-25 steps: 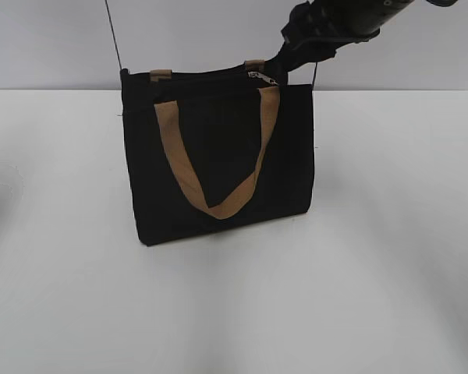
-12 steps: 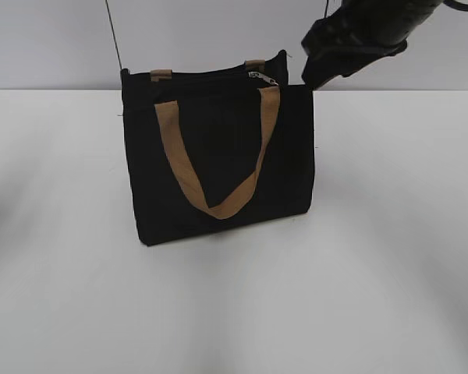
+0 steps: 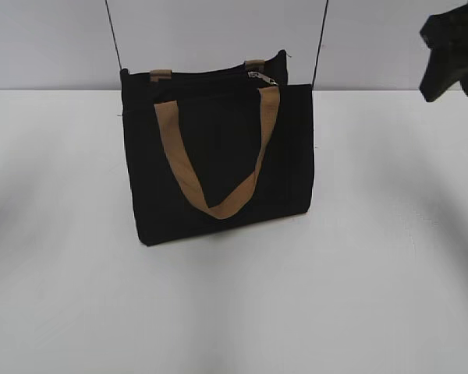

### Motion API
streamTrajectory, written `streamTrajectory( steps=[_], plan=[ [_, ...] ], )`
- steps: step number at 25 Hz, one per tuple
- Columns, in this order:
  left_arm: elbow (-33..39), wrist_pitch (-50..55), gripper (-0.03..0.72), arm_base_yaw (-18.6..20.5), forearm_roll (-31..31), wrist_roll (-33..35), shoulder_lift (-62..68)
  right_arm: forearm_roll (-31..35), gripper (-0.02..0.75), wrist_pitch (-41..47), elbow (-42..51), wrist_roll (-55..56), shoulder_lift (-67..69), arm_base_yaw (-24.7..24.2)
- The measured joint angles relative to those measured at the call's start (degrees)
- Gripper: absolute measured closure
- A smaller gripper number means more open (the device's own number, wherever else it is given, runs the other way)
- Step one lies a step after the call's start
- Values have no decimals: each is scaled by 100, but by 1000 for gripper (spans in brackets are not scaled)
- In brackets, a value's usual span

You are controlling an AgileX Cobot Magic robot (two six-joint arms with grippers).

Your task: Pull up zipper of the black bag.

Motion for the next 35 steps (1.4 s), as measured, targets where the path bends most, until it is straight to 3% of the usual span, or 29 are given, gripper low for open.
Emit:
streamTrajectory(
  steps=[8,13,21,28,35],
  plan=[
    [-464,907,256,0,-158,185,0,-167,316,233,0,26,0,-1016],
    [-488,1620,258,0,-153,353,0,-230,316,240,155,22,-220,-1188],
    [-405,2087,262,0,92,433,-345,-90,316,240,2052,41,-1861,-1190],
    [316,2102,262,0,103,452,-1810,43,316,268,3717,69,-3945,-1190],
    [1117,2141,260,0,114,452,-3620,51,316,300,4732,61,-6071,-1190]
  ],
)
